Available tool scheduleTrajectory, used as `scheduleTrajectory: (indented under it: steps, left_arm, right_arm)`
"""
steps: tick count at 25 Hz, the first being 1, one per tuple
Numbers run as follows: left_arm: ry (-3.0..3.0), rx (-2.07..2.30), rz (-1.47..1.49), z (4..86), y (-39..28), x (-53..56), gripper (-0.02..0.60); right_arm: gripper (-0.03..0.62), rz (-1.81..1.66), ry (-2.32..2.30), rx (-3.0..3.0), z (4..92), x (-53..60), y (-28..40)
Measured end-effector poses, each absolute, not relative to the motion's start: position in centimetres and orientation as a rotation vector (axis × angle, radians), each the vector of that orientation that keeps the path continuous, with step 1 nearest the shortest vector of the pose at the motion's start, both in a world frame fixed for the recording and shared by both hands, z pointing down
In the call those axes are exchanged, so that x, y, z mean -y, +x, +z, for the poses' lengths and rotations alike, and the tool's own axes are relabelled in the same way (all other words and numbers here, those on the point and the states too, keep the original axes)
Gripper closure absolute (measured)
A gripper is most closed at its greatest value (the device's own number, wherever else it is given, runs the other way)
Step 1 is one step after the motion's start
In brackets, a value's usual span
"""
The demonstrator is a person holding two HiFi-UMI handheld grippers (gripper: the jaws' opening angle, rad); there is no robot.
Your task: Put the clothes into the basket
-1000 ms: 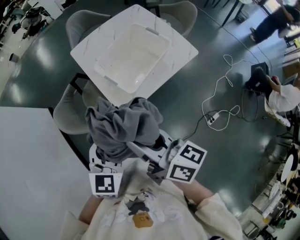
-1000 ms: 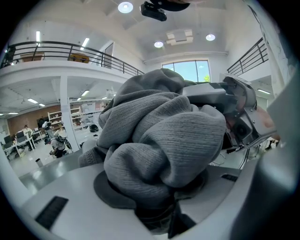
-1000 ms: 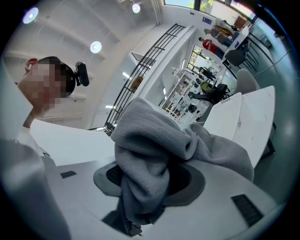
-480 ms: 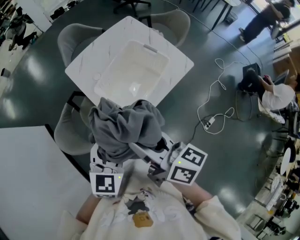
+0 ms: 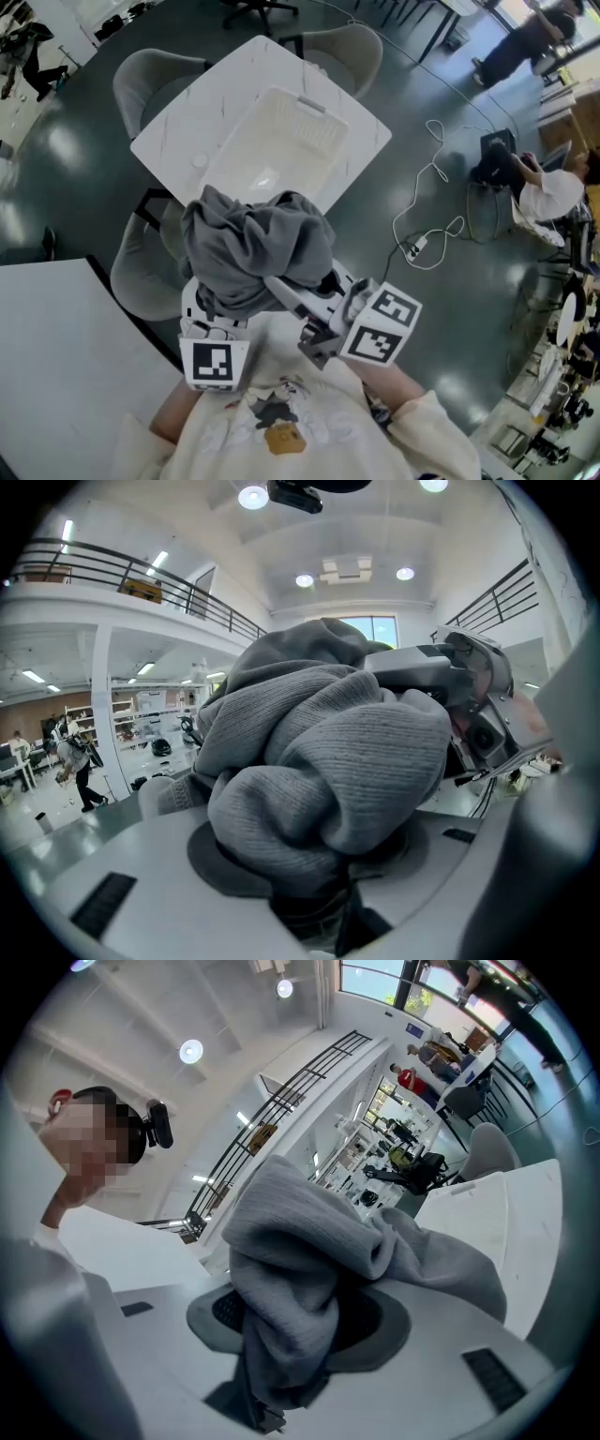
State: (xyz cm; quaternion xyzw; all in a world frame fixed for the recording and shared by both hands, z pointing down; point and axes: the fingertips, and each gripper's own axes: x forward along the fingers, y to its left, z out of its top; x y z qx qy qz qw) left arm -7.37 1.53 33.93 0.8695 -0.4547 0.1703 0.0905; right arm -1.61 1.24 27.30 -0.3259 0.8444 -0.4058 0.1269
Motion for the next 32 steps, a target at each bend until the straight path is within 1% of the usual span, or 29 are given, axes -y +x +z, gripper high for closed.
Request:
scheduleTrajectory:
  steps: [12, 22, 32]
  left_arm:
    - [2.585, 1.373, 0.489, 34.2, -7.2, 2.2, 0.403]
    - [2.527, 1.351, 0.501, 36.4, -5.8, 7.3, 0.403]
    - [2.463, 1.328, 0.589, 39.2, -3.9, 11.9, 0.403]
  right_arm:
    - [0.407, -1.17, -0.943, -2.475, 27.4, 2.5, -1.5]
    - [0.407, -1.237, -0.934, -2.482, 29.4, 8.2, -0.2]
    - [0.407, -1.367, -0.926, -2.449, 32.5, 13.6, 1.9]
